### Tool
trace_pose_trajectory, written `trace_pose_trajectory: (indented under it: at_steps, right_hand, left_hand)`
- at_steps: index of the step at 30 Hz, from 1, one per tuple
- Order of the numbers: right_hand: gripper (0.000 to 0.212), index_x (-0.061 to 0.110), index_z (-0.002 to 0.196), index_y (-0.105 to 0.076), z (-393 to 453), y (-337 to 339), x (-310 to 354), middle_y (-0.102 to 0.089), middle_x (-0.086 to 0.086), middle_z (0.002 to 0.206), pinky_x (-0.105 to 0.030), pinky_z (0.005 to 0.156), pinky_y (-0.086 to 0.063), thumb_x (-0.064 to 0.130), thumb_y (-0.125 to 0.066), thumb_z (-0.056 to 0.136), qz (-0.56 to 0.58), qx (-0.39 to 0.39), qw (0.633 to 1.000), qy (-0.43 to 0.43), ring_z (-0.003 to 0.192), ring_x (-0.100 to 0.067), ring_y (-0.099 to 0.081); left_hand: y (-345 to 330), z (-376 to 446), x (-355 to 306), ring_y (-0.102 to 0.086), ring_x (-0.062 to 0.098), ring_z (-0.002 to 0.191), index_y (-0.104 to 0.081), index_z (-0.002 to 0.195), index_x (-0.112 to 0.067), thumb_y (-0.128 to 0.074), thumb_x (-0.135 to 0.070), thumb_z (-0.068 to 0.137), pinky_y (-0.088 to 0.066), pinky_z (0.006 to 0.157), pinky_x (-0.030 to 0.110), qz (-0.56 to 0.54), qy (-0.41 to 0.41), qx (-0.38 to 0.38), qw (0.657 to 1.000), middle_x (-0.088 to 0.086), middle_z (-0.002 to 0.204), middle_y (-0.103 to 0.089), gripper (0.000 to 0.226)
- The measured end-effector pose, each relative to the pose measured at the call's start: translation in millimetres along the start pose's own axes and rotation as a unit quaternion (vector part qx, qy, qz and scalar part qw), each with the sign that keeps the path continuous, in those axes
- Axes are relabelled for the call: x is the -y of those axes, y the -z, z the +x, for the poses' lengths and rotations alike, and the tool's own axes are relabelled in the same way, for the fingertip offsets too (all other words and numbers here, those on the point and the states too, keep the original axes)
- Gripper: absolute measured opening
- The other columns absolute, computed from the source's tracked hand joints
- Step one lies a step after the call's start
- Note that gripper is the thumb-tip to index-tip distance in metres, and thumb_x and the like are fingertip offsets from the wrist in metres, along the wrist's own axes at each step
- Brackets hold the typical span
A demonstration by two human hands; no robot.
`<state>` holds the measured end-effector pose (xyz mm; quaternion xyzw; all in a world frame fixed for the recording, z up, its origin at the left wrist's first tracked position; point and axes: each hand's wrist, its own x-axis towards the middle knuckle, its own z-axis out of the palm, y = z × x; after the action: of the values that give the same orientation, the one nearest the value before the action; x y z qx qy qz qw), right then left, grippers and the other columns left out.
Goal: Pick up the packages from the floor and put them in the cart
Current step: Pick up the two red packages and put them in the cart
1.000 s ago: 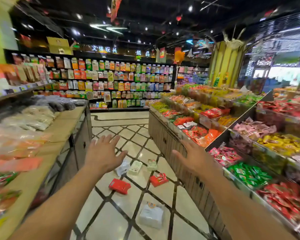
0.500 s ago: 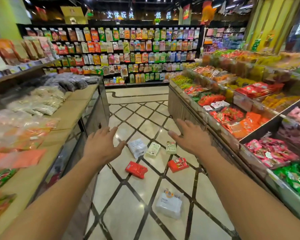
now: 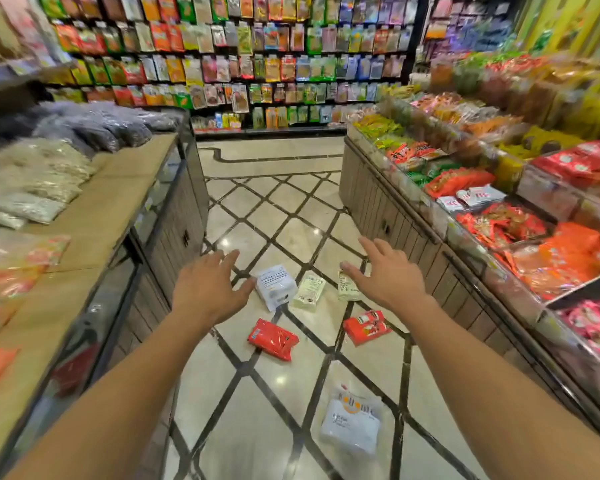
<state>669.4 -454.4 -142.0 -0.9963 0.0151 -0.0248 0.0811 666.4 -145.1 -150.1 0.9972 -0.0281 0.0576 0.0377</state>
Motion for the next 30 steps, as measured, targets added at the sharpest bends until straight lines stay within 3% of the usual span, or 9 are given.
trace_pose_trajectory:
  at_steps: [6,10,16,21,25,30]
  right_hand:
    - [0.083,0.036,0.164,-0.021,92,-49,-4,-0.030,-0.001,0.169,-0.054,0.108,-0.047,0.082,-0.027,0.095,-0.003,0.026,0.998,-0.049,0.147,-0.033,-0.040]
    - [0.082,0.036,0.165,-0.020,141,-79,-12,-0.026,-0.003,0.171,-0.056,0.110,-0.043,0.080,-0.028,0.096,0.005,0.059,0.995,-0.079,0.150,-0.034,-0.035]
    - [0.080,0.038,0.164,-0.019,217,-144,-38,-0.026,-0.002,0.171,-0.055,0.112,-0.040,0.080,-0.030,0.096,0.030,0.117,0.985,-0.127,0.150,-0.034,-0.034]
    - [0.080,0.034,0.164,-0.022,289,-208,-72,-0.032,-0.003,0.167,-0.052,0.110,-0.042,0.076,-0.037,0.097,0.049,0.158,0.973,-0.161,0.147,-0.035,-0.037]
    - [0.080,0.036,0.163,-0.023,344,-281,-102,-0.029,0.001,0.170,-0.055,0.110,-0.043,0.077,-0.038,0.096,0.067,0.192,0.961,-0.189,0.150,-0.033,-0.035]
    - [0.078,0.037,0.163,-0.026,390,-387,-131,-0.032,-0.001,0.168,-0.054,0.110,-0.043,0.076,-0.040,0.096,0.101,0.199,0.947,-0.232,0.150,-0.032,-0.036]
  left_hand:
    - [-45,113,20,-0.035,0.027,0.150,-0.033,0.159,-0.026,-0.044,-0.065,0.097,-0.030,0.119,0.050,-0.019,-0.017,0.047,0.999,0.007,0.162,-0.039,0.074]
    - [-79,179,15,-0.041,0.030,0.145,-0.037,0.158,-0.022,-0.046,-0.064,0.096,-0.038,0.113,0.050,-0.027,-0.043,0.085,0.995,0.007,0.159,-0.045,0.075]
    - [-142,271,-8,-0.044,0.031,0.142,-0.039,0.156,-0.021,-0.037,-0.065,0.092,-0.041,0.109,0.047,-0.029,-0.071,0.153,0.985,0.010,0.156,-0.048,0.078]
    - [-208,344,-31,-0.049,0.034,0.137,-0.042,0.154,-0.022,-0.019,-0.073,0.079,-0.042,0.104,0.047,-0.018,-0.079,0.208,0.975,0.012,0.151,-0.052,0.094]
    - [-291,400,-47,-0.046,0.032,0.140,-0.037,0.157,-0.023,-0.042,-0.064,0.095,-0.042,0.109,0.047,-0.008,-0.085,0.267,0.960,0.009,0.154,-0.050,0.075]
    - [-393,429,-57,-0.047,0.028,0.139,-0.042,0.154,-0.025,-0.047,-0.059,0.097,-0.037,0.110,0.045,-0.032,-0.084,0.312,0.946,0.003,0.152,-0.053,0.066]
